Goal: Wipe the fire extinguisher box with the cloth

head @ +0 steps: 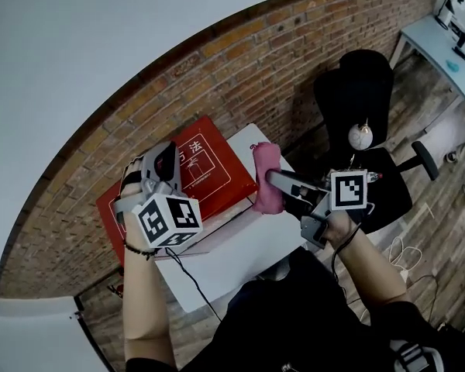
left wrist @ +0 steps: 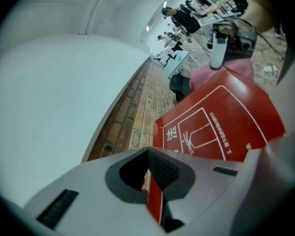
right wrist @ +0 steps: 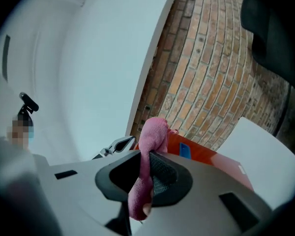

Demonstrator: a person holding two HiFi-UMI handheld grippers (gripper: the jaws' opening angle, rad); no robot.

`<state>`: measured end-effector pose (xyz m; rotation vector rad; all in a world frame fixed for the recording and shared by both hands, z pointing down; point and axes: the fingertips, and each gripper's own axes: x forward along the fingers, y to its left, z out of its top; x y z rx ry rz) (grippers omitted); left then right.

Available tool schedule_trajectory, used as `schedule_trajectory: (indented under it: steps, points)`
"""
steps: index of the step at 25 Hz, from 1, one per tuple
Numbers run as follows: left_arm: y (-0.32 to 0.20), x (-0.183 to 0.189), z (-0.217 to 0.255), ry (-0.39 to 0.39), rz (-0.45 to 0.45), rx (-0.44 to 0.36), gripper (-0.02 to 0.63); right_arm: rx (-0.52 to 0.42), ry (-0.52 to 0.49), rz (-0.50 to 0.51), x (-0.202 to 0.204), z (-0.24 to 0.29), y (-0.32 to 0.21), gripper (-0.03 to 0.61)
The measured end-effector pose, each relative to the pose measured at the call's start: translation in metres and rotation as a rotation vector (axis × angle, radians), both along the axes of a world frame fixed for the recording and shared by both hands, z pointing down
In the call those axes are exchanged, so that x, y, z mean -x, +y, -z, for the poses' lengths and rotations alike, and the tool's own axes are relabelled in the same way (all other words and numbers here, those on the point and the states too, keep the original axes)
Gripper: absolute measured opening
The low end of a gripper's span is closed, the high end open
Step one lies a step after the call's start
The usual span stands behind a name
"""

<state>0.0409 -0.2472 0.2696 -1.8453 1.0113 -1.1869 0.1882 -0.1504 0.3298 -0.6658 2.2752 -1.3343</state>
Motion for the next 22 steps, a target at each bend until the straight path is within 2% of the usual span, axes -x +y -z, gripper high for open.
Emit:
schedule_trajectory:
  steps: [2,4,6,8,11,16,22]
  points:
    - [0.008,0.005,0.009,-0.044,-0.030,-0.081,0.021,0.000,0.017,-0.054,-0.003,0.002,0.011,0.061]
    - [0.022,0.009,0.022,-0.017,-0.068,-0.115,0.020,-0.001,0.030,-0.101,-0.003,0.004,0.024,0.060]
    - [0.039,0.014,0.035,0.053,-0.119,-0.109,0.020,-0.001,0.044,-0.148,-0.001,0.006,0.038,0.061]
    - [0.055,0.021,0.043,0.086,-0.173,-0.110,0.020,-0.008,0.057,-0.186,0.006,0.010,0.052,0.061]
    - [0.074,0.034,0.046,0.084,-0.245,-0.123,0.020,-0.013,0.066,-0.238,0.018,0.015,0.073,0.061]
    - [0.096,0.044,0.039,0.098,-0.361,-0.100,0.020,0.004,0.052,-0.323,0.037,0.017,0.116,0.061]
    - [0.119,0.030,0.042,0.064,-0.504,-0.100,0.020,0.016,0.026,-0.376,0.039,0.015,0.165,0.060]
